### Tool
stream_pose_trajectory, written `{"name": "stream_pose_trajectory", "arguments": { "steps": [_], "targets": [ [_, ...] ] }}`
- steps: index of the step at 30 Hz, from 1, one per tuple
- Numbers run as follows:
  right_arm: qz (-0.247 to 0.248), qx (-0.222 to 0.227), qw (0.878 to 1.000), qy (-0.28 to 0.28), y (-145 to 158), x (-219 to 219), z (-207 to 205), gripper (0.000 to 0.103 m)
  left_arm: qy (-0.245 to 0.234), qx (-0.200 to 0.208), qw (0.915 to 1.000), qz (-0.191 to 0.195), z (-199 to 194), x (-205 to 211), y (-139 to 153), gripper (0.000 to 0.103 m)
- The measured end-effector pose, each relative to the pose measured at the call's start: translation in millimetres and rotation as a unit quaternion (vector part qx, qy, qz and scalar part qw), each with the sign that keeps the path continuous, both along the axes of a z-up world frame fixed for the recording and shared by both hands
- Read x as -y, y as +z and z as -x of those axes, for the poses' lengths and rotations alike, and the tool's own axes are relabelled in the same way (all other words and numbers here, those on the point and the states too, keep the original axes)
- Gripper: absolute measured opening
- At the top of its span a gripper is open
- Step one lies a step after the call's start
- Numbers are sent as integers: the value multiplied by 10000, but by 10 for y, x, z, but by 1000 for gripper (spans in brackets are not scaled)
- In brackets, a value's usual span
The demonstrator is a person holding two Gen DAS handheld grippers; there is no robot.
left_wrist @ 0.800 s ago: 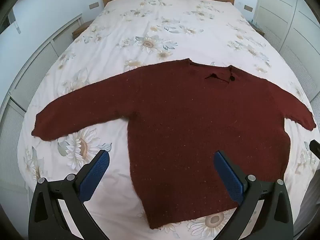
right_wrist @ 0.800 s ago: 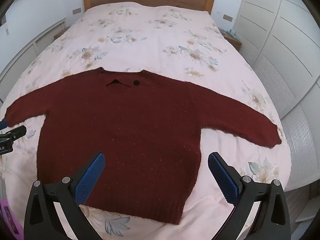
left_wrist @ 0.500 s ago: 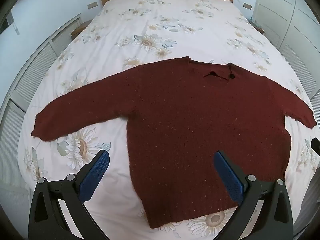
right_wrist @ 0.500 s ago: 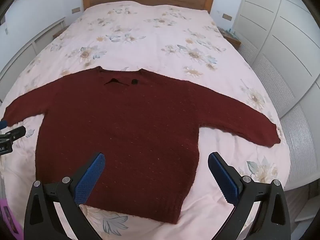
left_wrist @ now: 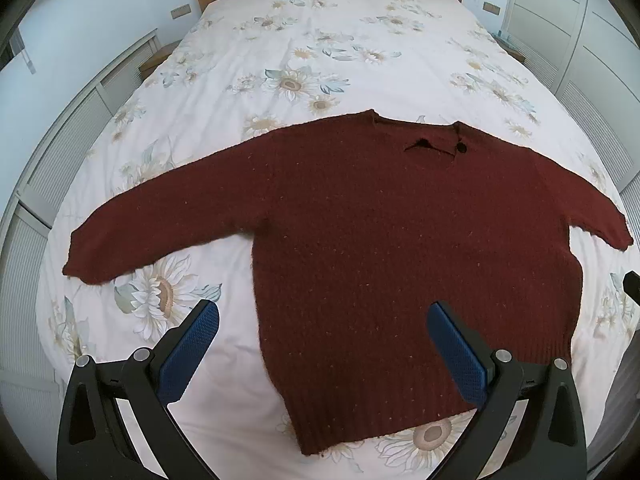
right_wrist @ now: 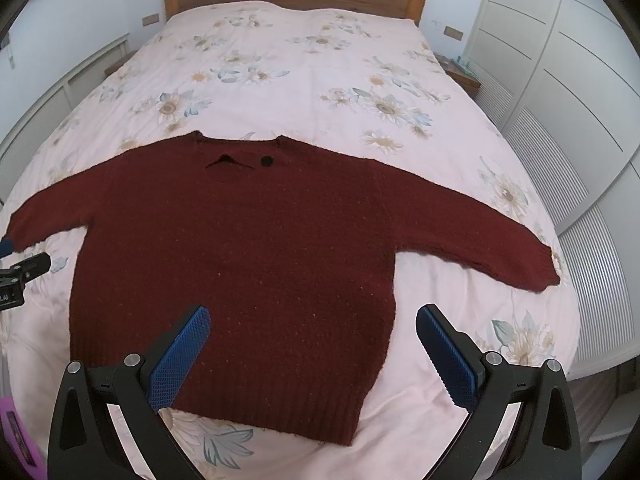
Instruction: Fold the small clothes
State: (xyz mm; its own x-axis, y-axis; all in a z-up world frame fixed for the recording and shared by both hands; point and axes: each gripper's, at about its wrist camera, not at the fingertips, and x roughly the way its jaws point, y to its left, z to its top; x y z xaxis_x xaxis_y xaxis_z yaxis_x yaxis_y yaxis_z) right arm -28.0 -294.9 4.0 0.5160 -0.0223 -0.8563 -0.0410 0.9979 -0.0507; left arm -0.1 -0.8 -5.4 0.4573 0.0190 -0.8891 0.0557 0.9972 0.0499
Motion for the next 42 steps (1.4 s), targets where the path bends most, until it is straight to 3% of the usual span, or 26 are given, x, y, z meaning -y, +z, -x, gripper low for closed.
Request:
{"name": "stream_pose_trajectory", "arguments": {
  "steps": [42],
  "targets": [
    [83,-124,9999,26,-82,2,-12,103,-76,-117,9998,-153,6,17,-72,102]
  ]
}}
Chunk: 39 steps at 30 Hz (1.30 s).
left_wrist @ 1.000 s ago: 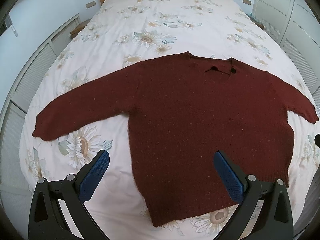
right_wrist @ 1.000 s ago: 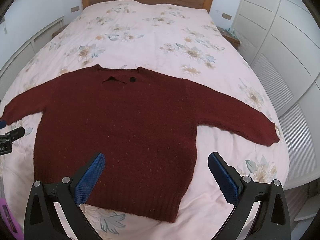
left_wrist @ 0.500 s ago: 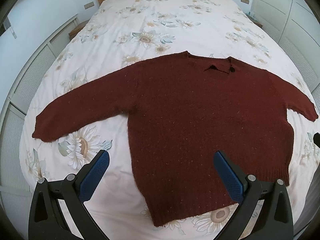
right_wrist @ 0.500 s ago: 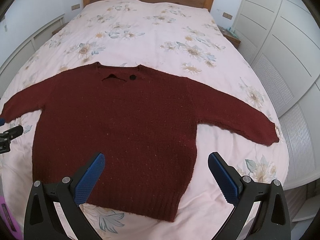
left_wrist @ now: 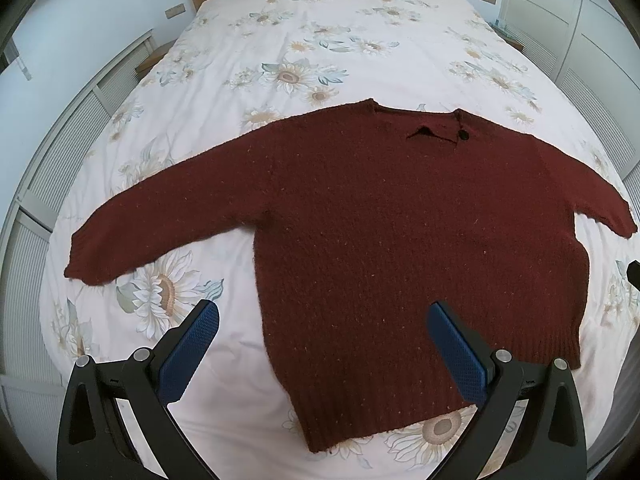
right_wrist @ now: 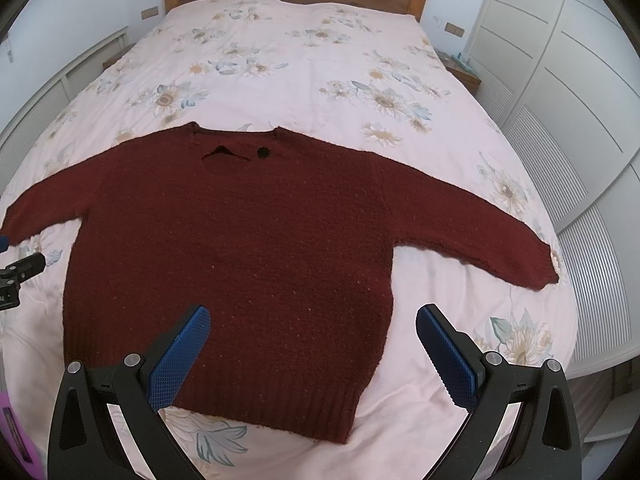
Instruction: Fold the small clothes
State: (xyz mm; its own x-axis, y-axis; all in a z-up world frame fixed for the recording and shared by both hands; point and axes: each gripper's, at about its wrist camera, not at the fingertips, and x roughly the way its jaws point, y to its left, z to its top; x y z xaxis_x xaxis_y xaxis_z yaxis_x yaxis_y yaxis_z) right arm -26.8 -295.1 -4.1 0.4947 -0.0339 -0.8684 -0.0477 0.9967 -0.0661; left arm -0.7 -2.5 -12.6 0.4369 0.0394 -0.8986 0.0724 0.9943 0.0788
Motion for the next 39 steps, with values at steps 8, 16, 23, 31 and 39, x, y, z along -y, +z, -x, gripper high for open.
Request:
{"name": "stream_pose_trajectory", "arguments": {
  "steps": [8,16,23,31,39],
  "targets": [
    [18,-23,10000,7,-11,3,-6,103,23,2,10000,17,-6,3,-2,102],
    [40,-49,10000,30,-35,10,-5,103,-34,-29,10000,-17,-3,16,-13,102],
    [61,-56,10000,40,-37,4,1,103,-64,-30,10000,-7,16,19,-22,102],
    [53,-50,10000,38,-36,-4,0,103,-59,-32,10000,-12,17,23,-21,102],
    [-113,115,9997,-206,-138,268,-163,103,-51,-4,10000,18,-68,35,-31,102]
  ]
}}
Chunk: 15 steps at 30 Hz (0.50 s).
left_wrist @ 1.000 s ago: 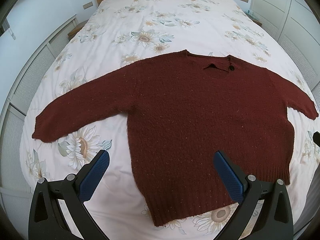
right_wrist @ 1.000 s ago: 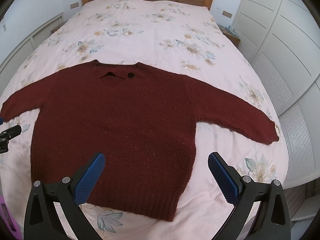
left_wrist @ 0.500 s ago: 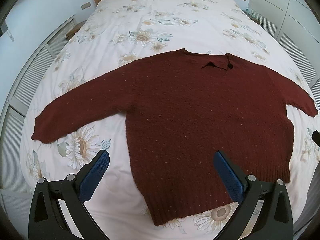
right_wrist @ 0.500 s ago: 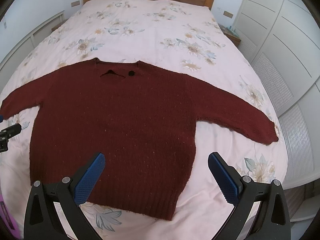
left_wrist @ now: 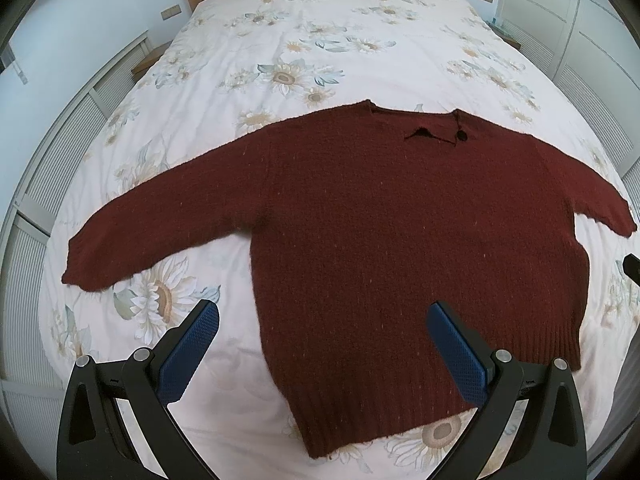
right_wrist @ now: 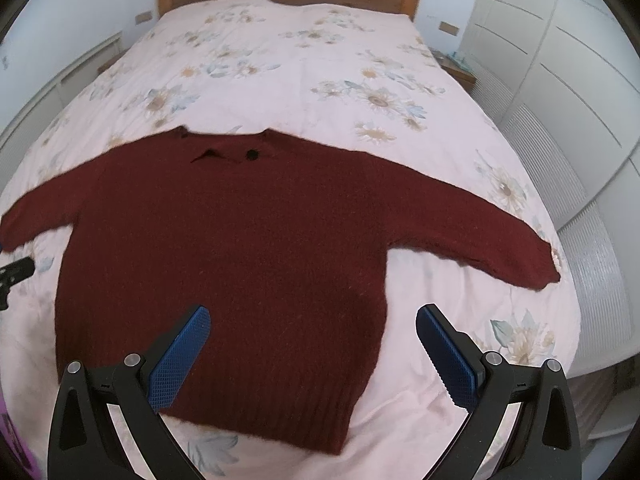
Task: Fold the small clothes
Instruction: 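Grasp the cuff of the sweater sleeve nearest the right gripper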
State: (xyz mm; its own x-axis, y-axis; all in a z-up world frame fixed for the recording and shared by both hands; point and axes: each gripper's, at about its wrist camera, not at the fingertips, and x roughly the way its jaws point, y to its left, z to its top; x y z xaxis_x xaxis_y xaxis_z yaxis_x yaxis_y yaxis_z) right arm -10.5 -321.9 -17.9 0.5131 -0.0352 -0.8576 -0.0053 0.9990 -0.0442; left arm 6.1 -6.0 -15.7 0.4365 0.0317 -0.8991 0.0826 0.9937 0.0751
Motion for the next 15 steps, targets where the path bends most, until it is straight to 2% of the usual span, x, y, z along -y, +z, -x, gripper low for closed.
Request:
{"name": "stream_pose_trajectory", "arguments": {
  "steps": [3,7,11,15],
  "targets": [
    [-14,142,9992,-367,-91,369,-153,103,-36,-14,10000,1,-118,26,-24,102],
    [-105,18,9948,-1009,-320,1030,-391,103,-143,-42,9998,-110,-330,71,-101,102],
    [-336,-160,9842,-1732,-593,1744,-561,103,-229,-111,9996,-97,-515,104,-199,102],
    [-554,-361,9686,-2398,-896,2452,-709,103,-216,-188,9994,-187,-711,122,-335,102]
  ]
}}
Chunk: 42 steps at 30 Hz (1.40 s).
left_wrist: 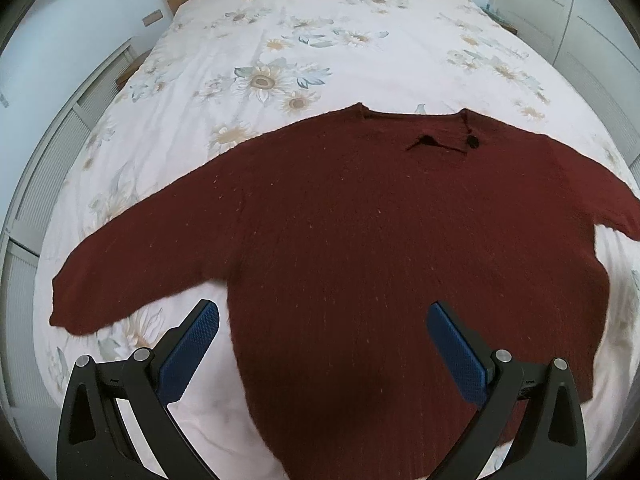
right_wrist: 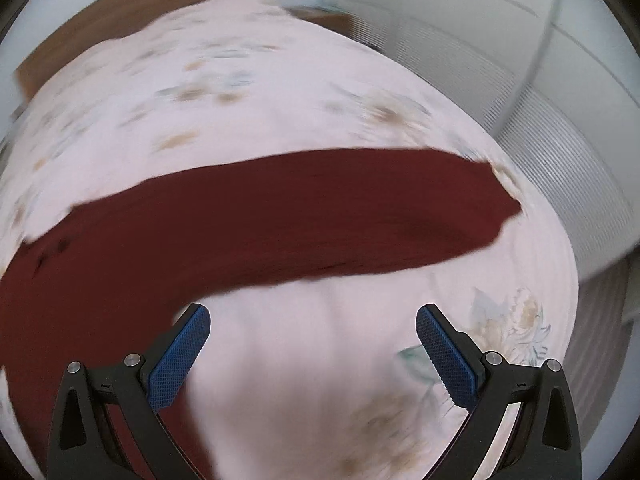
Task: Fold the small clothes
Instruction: 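Grasp the cuff of the sweater sleeve nearest the right gripper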
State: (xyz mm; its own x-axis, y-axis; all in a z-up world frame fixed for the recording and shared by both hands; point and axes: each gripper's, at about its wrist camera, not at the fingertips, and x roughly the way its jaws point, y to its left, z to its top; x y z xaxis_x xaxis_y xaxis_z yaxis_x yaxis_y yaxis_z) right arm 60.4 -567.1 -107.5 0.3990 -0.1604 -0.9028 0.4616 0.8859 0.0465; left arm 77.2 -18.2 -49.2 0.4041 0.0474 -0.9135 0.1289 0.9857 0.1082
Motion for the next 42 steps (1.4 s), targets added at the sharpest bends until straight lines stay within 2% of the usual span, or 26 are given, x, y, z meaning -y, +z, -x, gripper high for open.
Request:
{"name": "stream_pose_trajectory", "arguments": {
  "steps": [4,7,9,12,15,17,18,20,21,22,23,25,29,33,37,42],
  "targets": [
    [-441,-120,9962,-746,-319,607,-49,103,9,-215,9998,4,-125,-22,-182,102],
    [-485,-386,9909,-1198,-561,913,-87,103,29,-352,9994,-25,-195,-37,-304,102],
    [-471,-510,9880,-1380,-680,1029,-116,103,85,-422,9990,-92,-234,-52,-375,102],
    [-707,-517,9833,-1597,-825,1169,-163,103,136,-496,9987,-54,-286,-96,-448,102],
    [-730,-557,9825,-1623,-901,1236,-245,102,180,-521,9985,22,-309,-151,-481,102],
    [-823,-516,9816,-1645,-921,1249,-285,86,250,-551,9981,61,-321,-202,-509,102],
    [-858,-535,9811,-1650,-925,1255,-295,71,273,-591,9978,79,-325,-212,-521,102],
    [-879,-490,9818,-1609,-890,1268,-312,54,315,-630,9974,155,-323,-250,-531,102],
    [-867,-449,9833,-1533,-858,1267,-324,34,330,-619,9974,171,-318,-260,-528,102],
    [-861,-401,9847,-1463,-825,1269,-344,18,343,-596,9975,155,-328,-270,-524,102],
    [-845,-355,9857,-1416,-786,1270,-341,16,348,-579,9976,135,-327,-274,-517,102],
    [-708,-253,9894,-1241,-669,1229,-352,14,339,-538,9979,102,-314,-280,-489,102],
    [-99,-11,9980,-619,-275,953,-424,13,289,-473,9984,70,-303,-265,-430,102],
    [146,433,9990,4,225,565,-527,13,279,-425,9986,125,-289,-271,-362,102],
    [98,814,9953,516,623,9,-575,13,250,-385,9986,250,-284,-276,-335,102],
    [-15,1154,9869,1126,932,-639,-758,13,166,-288,9991,272,-268,-282,-289,102]
  ]
}}
